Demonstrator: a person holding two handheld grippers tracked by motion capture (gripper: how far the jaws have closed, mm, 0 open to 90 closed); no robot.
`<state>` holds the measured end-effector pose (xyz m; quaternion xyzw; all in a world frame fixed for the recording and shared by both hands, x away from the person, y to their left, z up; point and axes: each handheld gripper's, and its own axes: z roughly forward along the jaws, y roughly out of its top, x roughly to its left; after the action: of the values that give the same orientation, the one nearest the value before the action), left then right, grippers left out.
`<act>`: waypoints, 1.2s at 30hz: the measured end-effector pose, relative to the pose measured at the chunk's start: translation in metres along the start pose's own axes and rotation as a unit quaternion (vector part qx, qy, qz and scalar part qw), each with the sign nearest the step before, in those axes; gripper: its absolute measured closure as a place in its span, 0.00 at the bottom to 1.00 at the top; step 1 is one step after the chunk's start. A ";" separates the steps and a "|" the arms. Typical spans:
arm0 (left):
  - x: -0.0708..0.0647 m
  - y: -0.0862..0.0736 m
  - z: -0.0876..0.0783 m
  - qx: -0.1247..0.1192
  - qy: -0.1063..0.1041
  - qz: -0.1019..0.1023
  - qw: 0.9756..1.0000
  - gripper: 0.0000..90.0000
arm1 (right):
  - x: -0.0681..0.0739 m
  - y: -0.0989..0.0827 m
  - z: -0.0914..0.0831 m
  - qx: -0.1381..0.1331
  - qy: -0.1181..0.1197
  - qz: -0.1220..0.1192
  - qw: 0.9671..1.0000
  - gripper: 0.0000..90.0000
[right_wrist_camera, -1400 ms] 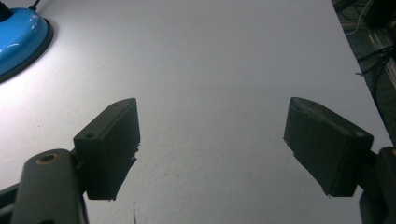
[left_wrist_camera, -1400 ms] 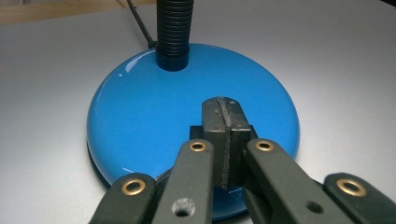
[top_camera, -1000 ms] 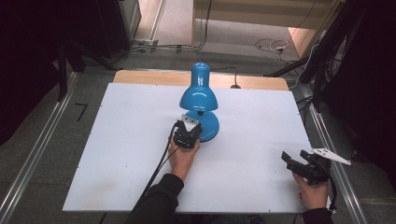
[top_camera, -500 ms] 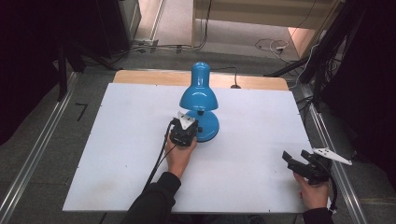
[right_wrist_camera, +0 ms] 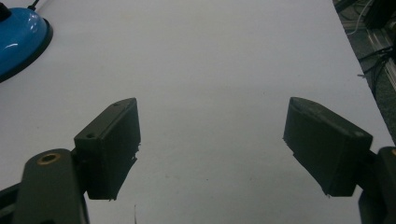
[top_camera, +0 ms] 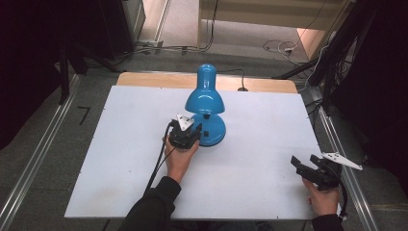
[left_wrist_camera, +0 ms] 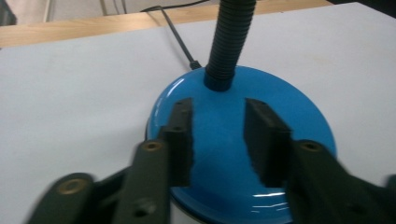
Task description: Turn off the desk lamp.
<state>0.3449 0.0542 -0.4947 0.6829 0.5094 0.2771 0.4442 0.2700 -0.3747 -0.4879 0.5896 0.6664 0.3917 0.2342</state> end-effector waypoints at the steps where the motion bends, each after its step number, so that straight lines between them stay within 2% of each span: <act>1: 0.000 0.000 0.000 -0.001 0.006 -0.002 1.000 0.58 | 0.000 0.000 0.000 0.000 0.000 0.000 1.000 0.19; 2: 0.001 0.000 0.000 -0.002 0.006 -0.005 1.000 0.49 | 0.000 0.000 0.000 0.000 0.000 0.000 1.000 0.19; 3: 0.002 0.000 -0.001 -0.003 0.007 -0.005 1.000 0.46 | 0.000 0.000 0.000 0.000 0.001 0.000 1.000 0.19; 6: 0.002 0.001 -0.002 -0.009 0.004 0.000 1.000 0.39 | 0.000 0.000 0.000 0.001 0.001 0.000 1.000 0.19; 11: 0.004 0.000 -0.002 -0.001 0.001 0.001 1.000 0.36 | 0.000 0.000 0.000 0.001 0.000 -0.001 1.000 0.19; 14: 0.005 -0.001 -0.005 -0.008 0.000 0.002 1.000 0.36 | 0.000 0.000 0.000 0.000 0.001 0.000 1.000 0.19; 18: 0.009 -0.001 -0.010 -0.014 -0.012 0.002 1.000 0.34 | 0.000 0.000 0.000 -0.001 0.001 -0.001 1.000 0.19; 24: 0.016 -0.001 -0.017 -0.005 -0.025 -0.006 1.000 0.27 | 0.001 0.000 0.000 0.000 0.000 0.000 1.000 0.19; 32: 0.024 -0.002 -0.028 -0.003 -0.018 -0.001 1.000 0.22 | 0.001 0.000 0.000 0.000 0.000 0.000 1.000 0.19; 36: 0.029 -0.002 -0.034 -0.002 -0.022 -0.008 1.000 0.20 | 0.001 0.000 -0.001 0.000 0.000 0.000 1.000 0.19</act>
<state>0.3251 0.0926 -0.4836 0.6839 0.5043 0.2600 0.4587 0.2693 -0.3739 -0.4874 0.5897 0.6664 0.3917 0.2339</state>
